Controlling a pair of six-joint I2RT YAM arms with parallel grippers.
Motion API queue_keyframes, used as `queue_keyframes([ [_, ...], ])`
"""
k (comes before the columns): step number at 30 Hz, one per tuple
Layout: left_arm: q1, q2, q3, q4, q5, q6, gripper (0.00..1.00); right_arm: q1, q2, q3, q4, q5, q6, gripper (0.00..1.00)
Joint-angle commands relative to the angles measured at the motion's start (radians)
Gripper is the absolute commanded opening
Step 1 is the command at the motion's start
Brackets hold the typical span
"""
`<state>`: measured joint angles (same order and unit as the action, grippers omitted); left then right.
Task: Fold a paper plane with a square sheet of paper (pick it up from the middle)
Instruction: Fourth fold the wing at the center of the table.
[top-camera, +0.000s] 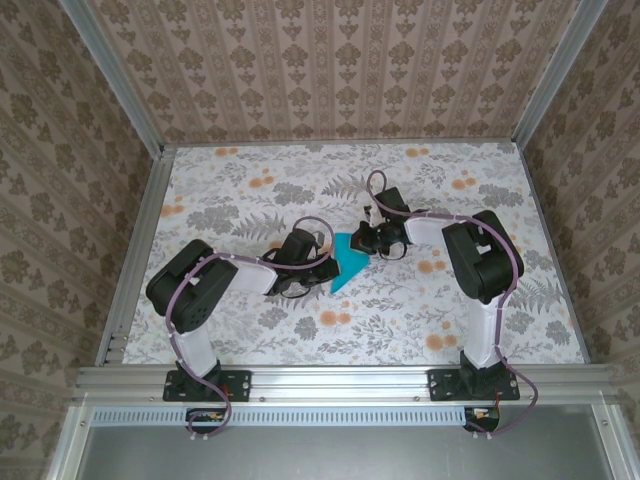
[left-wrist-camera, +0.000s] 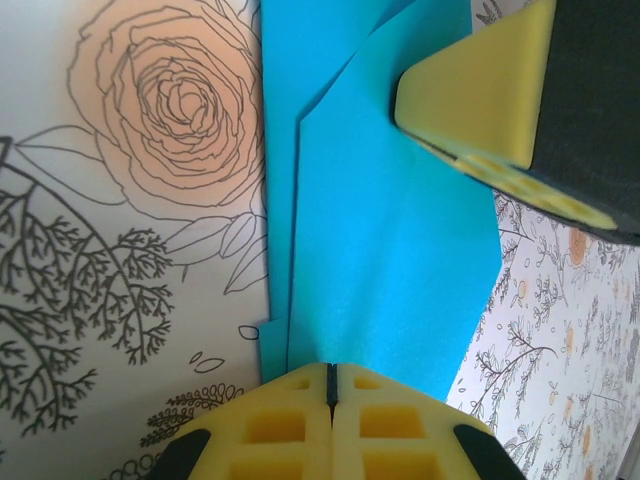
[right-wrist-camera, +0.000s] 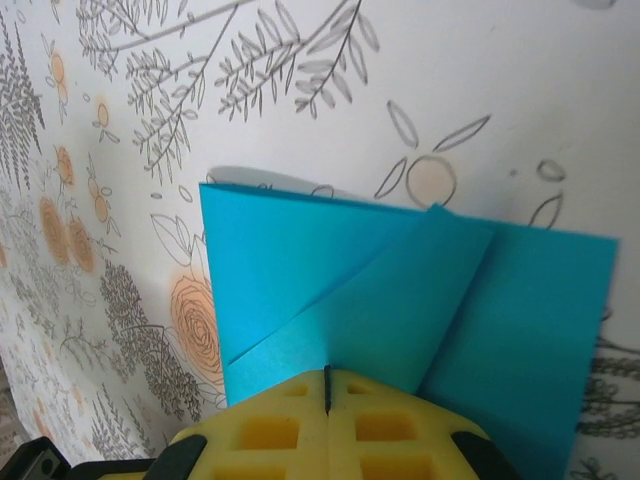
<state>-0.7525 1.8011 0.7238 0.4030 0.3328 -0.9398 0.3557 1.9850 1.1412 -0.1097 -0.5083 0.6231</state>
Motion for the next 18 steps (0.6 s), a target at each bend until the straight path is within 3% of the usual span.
queue_keyframes([
  [1, -0.014, 0.026, -0.031, -0.196, -0.006, 0.033, 0.03, -0.028, 0.012, 0.046, -0.026, 0.036, -0.022, 0.05],
  [18, -0.016, 0.018, -0.027, -0.202, -0.001, 0.040, 0.03, -0.091, 0.079, 0.136, -0.091, 0.112, -0.034, 0.05],
])
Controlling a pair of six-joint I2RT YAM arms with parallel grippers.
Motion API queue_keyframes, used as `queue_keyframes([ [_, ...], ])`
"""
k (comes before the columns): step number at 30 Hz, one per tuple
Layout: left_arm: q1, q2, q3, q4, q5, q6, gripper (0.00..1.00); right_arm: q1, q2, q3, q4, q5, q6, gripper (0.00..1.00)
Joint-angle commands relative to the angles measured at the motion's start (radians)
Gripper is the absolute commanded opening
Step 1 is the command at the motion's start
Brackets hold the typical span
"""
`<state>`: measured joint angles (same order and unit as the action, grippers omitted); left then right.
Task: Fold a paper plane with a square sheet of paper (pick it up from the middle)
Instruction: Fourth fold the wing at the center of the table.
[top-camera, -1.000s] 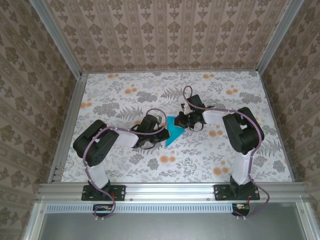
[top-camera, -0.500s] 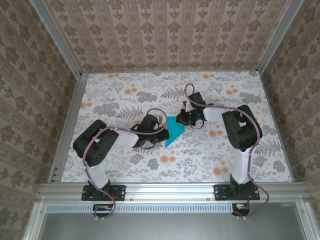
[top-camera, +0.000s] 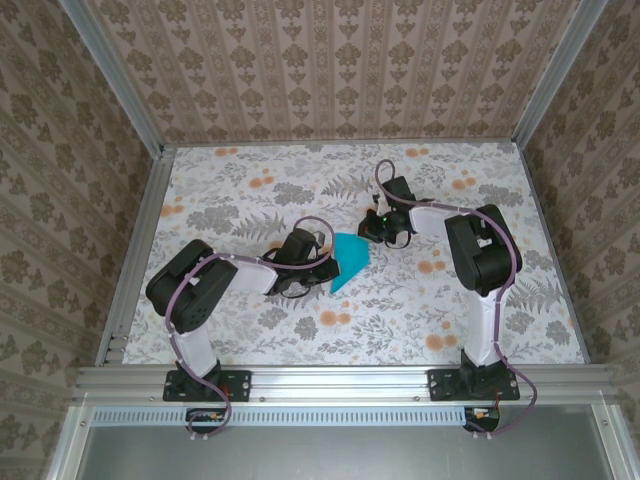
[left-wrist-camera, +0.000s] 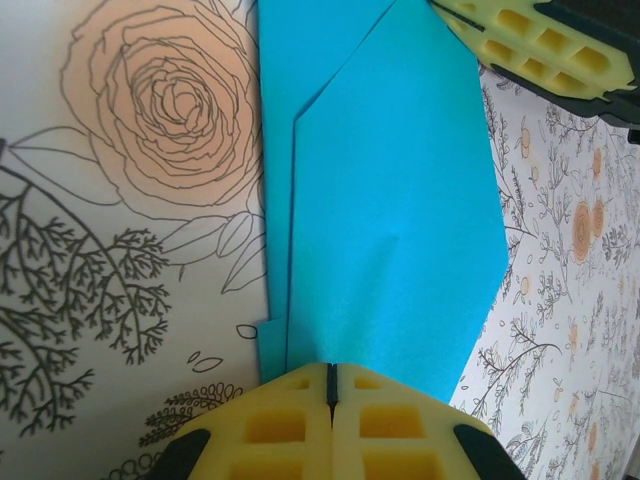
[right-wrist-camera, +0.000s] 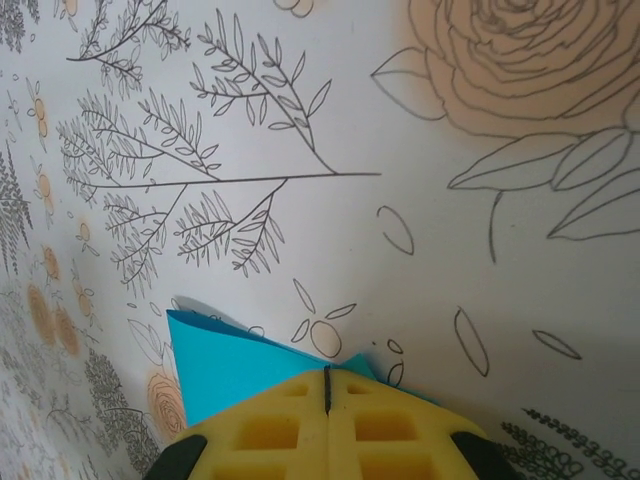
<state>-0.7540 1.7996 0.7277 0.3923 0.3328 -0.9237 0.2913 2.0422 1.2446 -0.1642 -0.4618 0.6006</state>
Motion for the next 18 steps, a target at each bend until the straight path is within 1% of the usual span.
queue_keyframes([
  [1, -0.015, 0.021, -0.031, -0.193, -0.001, 0.025, 0.03, -0.028, 0.018, 0.041, -0.040, 0.071, -0.014, 0.05],
  [5, -0.015, 0.021, -0.029, -0.191, -0.001, 0.025, 0.03, -0.029, -0.028, 0.051, -0.039, 0.063, -0.020, 0.05],
  [10, -0.015, 0.021, -0.029, -0.190, -0.005, 0.022, 0.03, -0.020, -0.130, -0.045, 0.045, -0.019, 0.001, 0.07],
  [12, -0.015, 0.021, -0.028, -0.191, -0.005, 0.022, 0.03, 0.000, -0.147, -0.077, 0.054, -0.055, 0.012, 0.08],
  [18, -0.014, 0.022, -0.025, -0.192, -0.006, 0.022, 0.03, 0.075, -0.171, -0.176, 0.108, -0.100, 0.057, 0.08],
])
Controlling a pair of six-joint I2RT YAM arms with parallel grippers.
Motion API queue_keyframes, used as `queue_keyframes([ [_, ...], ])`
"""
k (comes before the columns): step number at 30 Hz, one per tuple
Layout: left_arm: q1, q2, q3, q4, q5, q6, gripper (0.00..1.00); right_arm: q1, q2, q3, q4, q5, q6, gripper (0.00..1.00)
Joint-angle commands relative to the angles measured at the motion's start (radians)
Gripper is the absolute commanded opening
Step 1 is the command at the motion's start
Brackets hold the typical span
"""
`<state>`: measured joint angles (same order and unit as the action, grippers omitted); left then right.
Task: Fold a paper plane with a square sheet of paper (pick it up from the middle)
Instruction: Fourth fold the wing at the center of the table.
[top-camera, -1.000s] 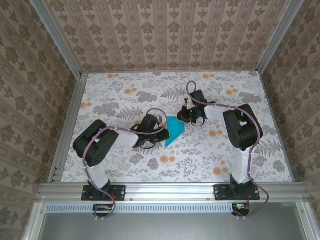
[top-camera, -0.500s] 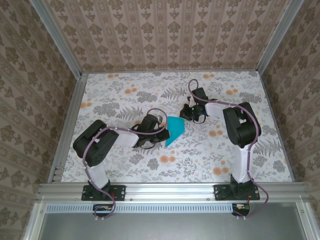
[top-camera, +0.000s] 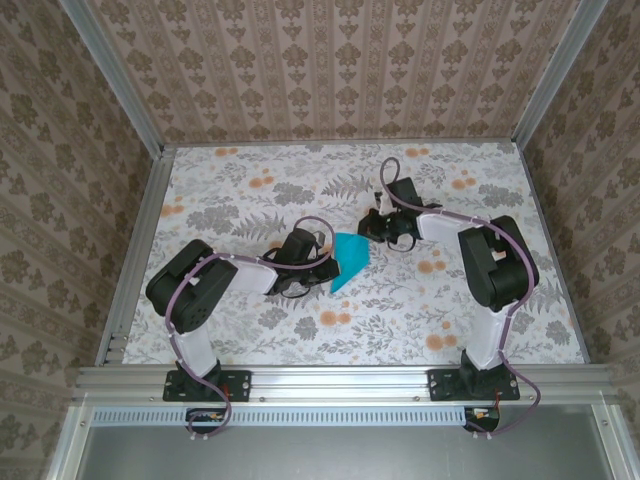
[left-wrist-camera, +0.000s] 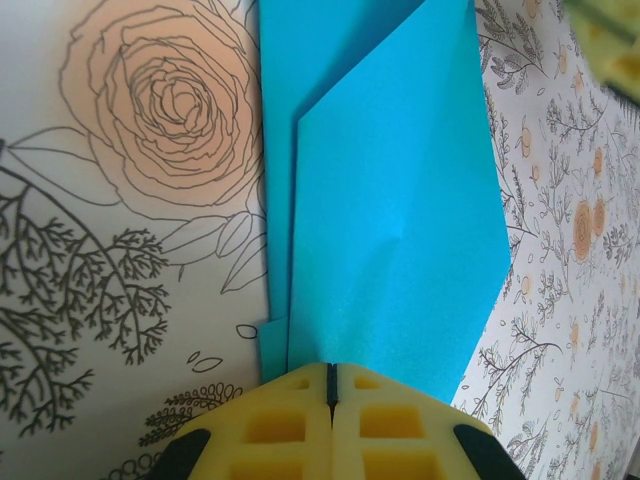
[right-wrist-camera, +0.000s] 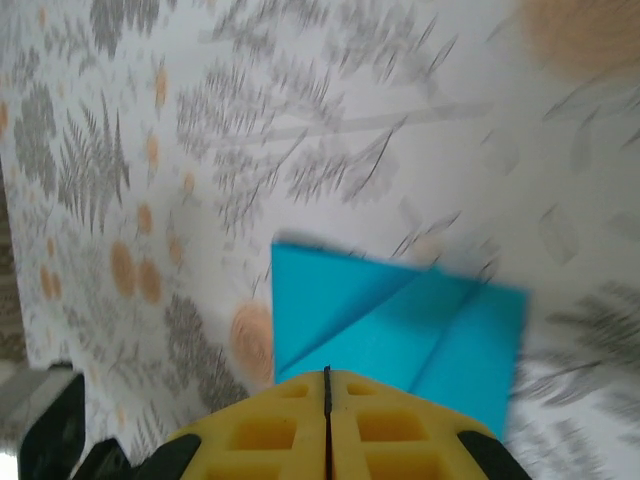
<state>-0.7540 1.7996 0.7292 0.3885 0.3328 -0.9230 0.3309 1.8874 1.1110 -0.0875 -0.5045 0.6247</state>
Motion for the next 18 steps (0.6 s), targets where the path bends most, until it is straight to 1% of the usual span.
queue_keyframes([
  [1, -0.015, 0.022, -0.025, -0.188, -0.005, 0.021, 0.03, 0.045, -0.013, -0.048, 0.038, -0.065, 0.038, 0.08],
  [4, -0.014, 0.023, -0.021, -0.191, -0.005, 0.023, 0.03, 0.072, 0.009, -0.055, 0.046, -0.071, 0.050, 0.08],
  [8, -0.015, 0.023, -0.017, -0.193, -0.002, 0.024, 0.03, 0.078, 0.042, -0.049, 0.044, -0.073, 0.055, 0.08],
  [14, -0.015, 0.022, -0.017, -0.202, -0.002, 0.023, 0.03, 0.070, 0.089, 0.008, -0.041, -0.016, 0.007, 0.08],
  [18, -0.015, 0.025, -0.013, -0.225, 0.008, 0.018, 0.04, 0.050, 0.120, 0.023, -0.042, -0.010, -0.006, 0.08],
])
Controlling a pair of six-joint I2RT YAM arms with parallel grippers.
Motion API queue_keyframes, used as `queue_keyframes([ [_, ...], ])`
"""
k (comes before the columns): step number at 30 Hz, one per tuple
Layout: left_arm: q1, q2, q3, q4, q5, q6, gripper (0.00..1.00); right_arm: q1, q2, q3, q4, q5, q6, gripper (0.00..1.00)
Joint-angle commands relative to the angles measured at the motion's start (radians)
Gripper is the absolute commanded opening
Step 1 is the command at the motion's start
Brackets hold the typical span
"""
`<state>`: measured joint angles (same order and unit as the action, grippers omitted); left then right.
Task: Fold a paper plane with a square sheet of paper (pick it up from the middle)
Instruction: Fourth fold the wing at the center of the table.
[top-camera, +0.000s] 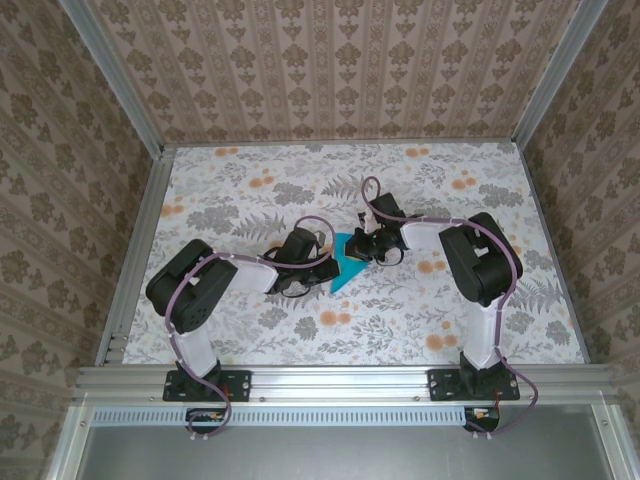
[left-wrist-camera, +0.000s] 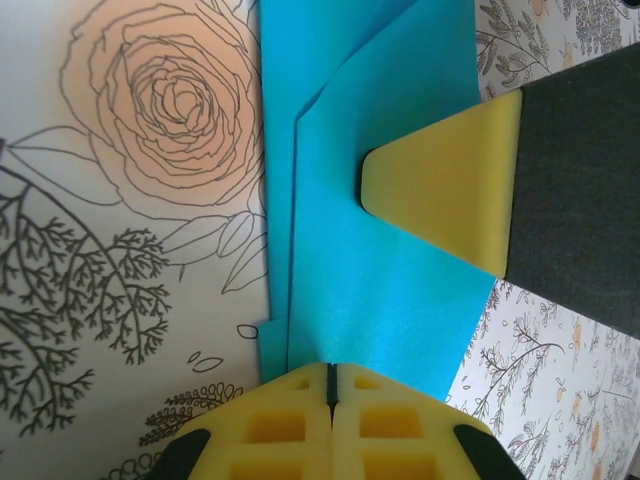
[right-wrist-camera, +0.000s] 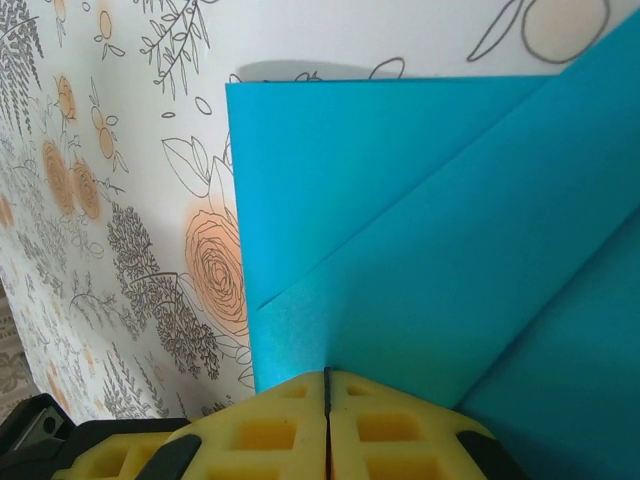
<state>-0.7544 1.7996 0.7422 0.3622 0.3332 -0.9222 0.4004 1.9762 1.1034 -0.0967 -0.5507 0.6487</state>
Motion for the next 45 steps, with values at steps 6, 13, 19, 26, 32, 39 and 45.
queue_keyframes([
  [6, -0.014, 0.023, -0.023, -0.263, 0.007, 0.026, 0.03, -0.060, 0.043, 0.017, 0.025, 0.037, -0.017, 0.07],
  [13, -0.014, 0.020, -0.024, -0.294, 0.010, 0.050, 0.03, -0.098, 0.055, 0.060, 0.022, 0.049, 0.003, 0.08],
  [19, -0.014, 0.017, -0.024, -0.290, 0.016, 0.056, 0.03, -0.130, 0.086, 0.113, -0.021, 0.101, 0.017, 0.08],
  [26, -0.017, 0.010, -0.017, -0.288, 0.019, 0.059, 0.03, -0.157, 0.099, 0.160, -0.076, 0.143, 0.024, 0.08],
  [32, -0.017, 0.009, -0.005, -0.293, 0.017, 0.060, 0.03, -0.162, 0.010, 0.159, -0.086, 0.151, 0.020, 0.10],
  [39, -0.019, 0.003, 0.000, -0.279, 0.008, 0.050, 0.03, -0.095, -0.138, -0.003, -0.010, 0.062, 0.056, 0.10],
  [45, -0.018, -0.002, 0.001, -0.272, -0.005, 0.039, 0.03, -0.003, -0.118, -0.069, 0.055, 0.006, 0.118, 0.10],
])
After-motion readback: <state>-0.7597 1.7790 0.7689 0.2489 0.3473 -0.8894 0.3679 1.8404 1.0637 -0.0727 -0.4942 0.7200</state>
